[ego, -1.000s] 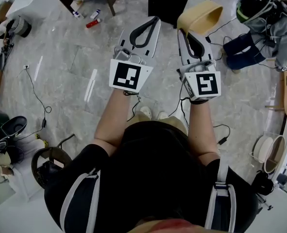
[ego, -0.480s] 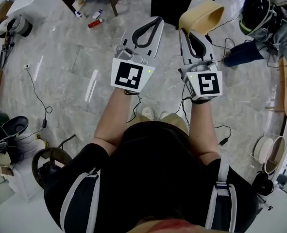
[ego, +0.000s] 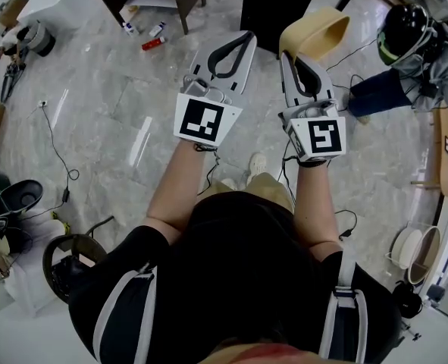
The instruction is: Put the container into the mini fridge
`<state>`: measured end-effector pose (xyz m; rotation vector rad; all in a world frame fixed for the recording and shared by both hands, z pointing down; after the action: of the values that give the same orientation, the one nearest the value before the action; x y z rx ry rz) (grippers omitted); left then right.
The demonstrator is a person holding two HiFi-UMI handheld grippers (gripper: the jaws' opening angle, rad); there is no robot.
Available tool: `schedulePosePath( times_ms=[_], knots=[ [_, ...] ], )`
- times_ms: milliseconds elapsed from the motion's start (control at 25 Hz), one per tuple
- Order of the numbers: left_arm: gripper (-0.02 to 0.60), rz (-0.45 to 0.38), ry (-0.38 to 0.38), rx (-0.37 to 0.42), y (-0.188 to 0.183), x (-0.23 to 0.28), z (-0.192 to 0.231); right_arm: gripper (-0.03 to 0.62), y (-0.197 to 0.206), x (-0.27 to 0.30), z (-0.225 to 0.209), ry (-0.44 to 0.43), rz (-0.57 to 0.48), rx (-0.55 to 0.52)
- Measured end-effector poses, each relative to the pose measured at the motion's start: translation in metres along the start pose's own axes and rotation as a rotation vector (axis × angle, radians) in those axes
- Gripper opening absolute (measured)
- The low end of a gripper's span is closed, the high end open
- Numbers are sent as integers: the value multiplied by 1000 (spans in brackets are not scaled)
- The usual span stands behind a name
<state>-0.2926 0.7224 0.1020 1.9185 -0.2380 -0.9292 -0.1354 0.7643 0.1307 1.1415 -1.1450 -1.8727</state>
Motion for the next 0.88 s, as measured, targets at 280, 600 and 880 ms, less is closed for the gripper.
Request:
schedulePosePath(
  times_ms=[280, 600, 880],
  knots=[
    [25, -14, -7, 13, 28, 15, 12, 40, 24, 17, -17, -14, -19, -7],
    [25, 14, -31, 16, 84, 65, 39, 40, 67, 61, -66, -34, -24, -14],
    [25, 20, -16, 29, 140, 159, 75, 40, 103, 132, -152, -45, -30, 8]
  ],
)
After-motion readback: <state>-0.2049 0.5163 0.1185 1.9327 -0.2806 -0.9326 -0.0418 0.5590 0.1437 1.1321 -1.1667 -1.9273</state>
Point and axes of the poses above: the fingertips, and each gripper's own axes: x forward along the fingers, z to its left, y out of its underside, the point moved 9 cm from there along -x, backward along the fingers, and after that the axes turned 11 degrees about -z, right-handed, at the moved point
